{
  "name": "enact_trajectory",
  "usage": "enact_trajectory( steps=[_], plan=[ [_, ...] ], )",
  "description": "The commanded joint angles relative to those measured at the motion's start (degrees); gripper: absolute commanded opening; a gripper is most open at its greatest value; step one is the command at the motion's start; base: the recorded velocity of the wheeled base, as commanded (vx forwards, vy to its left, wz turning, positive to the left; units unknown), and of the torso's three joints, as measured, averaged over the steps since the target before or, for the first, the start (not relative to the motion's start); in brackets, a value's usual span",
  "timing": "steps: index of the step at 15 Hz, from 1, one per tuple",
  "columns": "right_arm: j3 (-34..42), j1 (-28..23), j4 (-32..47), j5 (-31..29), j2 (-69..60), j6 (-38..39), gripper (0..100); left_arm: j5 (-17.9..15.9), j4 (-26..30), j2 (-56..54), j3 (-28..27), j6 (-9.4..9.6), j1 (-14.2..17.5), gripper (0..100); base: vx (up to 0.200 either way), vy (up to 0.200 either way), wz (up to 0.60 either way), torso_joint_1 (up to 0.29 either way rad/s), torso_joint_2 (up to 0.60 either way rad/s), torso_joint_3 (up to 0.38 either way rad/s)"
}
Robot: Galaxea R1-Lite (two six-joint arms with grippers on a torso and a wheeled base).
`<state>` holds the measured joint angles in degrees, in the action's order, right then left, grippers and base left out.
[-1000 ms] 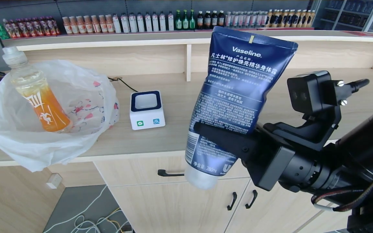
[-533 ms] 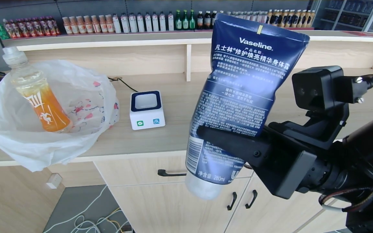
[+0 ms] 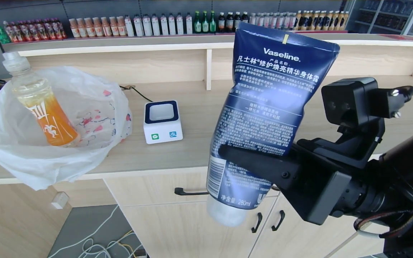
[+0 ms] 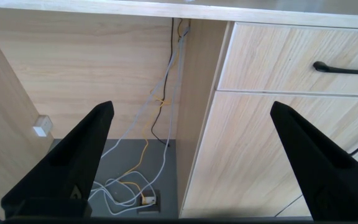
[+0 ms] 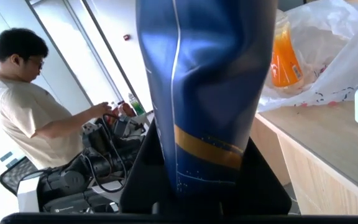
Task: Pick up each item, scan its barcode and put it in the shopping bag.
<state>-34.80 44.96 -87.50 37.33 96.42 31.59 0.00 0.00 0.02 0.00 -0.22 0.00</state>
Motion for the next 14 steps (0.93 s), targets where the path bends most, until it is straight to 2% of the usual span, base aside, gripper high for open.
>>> enact_trajectory(
  steps=[1, 11, 14],
  plan=[
    [0.4, 0.1, 0.0, 0.5, 0.1, 0.1, 0, 0.0, 0.0, 0.0, 0.0, -0.04, 0.0, 100, 0.000, 0.000, 0.00, 0.000, 0.00, 0.000],
    [0.8, 0.0, -1.3, 0.5, -0.4, -0.4, 0, 0.0, 0.0, 0.0, 0.0, -0.04, 0.0, 100, 0.000, 0.000, 0.00, 0.000, 0.00, 0.000],
    [3.8, -2.8, -2.5, -0.3, -0.5, -3.7, 0, 0.0, 0.0, 0.0, 0.0, -0.04, 0.0, 100, 0.000, 0.000, 0.00, 0.000, 0.00, 0.000]
  ],
)
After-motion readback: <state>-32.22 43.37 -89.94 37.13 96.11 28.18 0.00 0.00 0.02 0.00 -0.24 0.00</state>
